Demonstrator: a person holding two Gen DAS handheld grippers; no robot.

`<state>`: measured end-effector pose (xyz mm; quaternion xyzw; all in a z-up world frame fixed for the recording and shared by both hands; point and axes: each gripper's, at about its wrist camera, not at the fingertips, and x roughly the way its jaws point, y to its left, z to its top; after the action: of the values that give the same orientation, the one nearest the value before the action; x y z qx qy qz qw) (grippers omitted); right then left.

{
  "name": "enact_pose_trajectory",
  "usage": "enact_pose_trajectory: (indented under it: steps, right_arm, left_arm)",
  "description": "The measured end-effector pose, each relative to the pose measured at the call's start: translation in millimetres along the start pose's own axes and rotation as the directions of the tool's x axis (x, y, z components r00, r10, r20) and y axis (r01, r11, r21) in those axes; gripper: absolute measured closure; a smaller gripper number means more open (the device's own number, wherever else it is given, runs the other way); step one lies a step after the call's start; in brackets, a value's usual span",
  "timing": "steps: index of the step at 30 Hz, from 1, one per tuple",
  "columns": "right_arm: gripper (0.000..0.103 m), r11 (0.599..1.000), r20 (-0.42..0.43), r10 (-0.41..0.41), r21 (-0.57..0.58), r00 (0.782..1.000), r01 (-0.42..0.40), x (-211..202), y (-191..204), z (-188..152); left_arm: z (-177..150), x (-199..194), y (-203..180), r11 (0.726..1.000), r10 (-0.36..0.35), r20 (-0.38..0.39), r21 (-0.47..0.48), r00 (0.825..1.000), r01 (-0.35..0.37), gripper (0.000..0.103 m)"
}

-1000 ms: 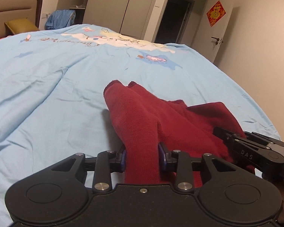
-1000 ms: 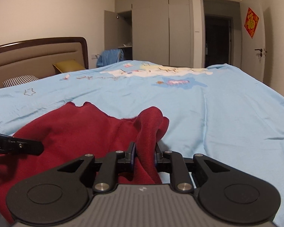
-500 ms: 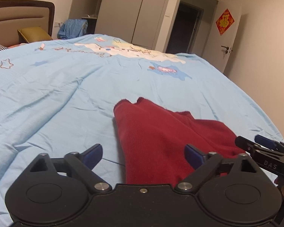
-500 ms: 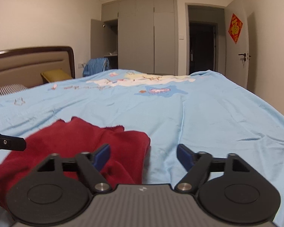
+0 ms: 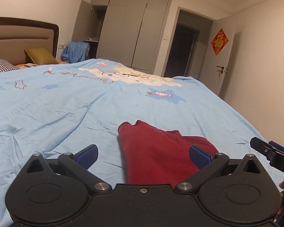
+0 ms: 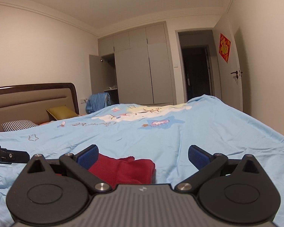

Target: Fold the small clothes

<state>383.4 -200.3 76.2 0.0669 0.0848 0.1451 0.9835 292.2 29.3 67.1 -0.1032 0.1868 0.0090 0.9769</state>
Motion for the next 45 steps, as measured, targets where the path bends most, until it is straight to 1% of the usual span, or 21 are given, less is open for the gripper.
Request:
enact_pose_trajectory:
  steps: [6,10,13,20,27,32,45]
  right_arm:
    - [0.0,1.0,0.019,0.007,-0.012,1.0,-0.006,-40.9,6.2,-12.5]
    - [0.0,0.999,0.027,-0.013,-0.033,1.0,0.013,-62.6,10.5,-22.3]
    - [0.0,0.999,0.033,-0.024,-0.027,0.999,0.025,-74.5,14.1,-28.7]
    - [0.0,0.996,0.029,-0.037,-0.077,0.999,0.039,-93.2,31.3,-47.5]
    - [0.0,0.995,-0.01,-0.046,-0.092,0.999,0.045,-92.5,38.1,-62.6]
    - [0.0,0.996,-0.026,-0.059,-0.074,0.998,0.057,-91.2,34.7,-68.9]
    - [0.0,0.995,-0.034,-0.067,-0.07,0.997,0.064,-90.2,34.4,-72.4]
  left_arm:
    - [-16.2,-30.8,-5.7,1.0,-0.001,0.01,0.03,1.0,0.0,0.001]
    - [-29.8,-46.2,-6.7,0.999,0.0,0.011,0.049,1.0,0.0,0.001]
    - [-41.5,-53.0,-6.9,0.998,-0.015,-0.002,0.058,1.0,0.015,0.001]
    - [-64.2,-64.0,-4.9,0.997,-0.002,-0.018,0.083,1.0,0.003,0.001]
    - [-80.7,-65.6,-2.1,0.994,0.024,-0.037,0.105,0.999,-0.02,0.001]
    - [-87.3,-64.0,1.5,0.996,0.027,-0.055,0.089,0.998,-0.022,0.001]
    - [-89.3,-62.2,1.8,0.996,0.029,-0.064,0.085,0.998,-0.024,0.001]
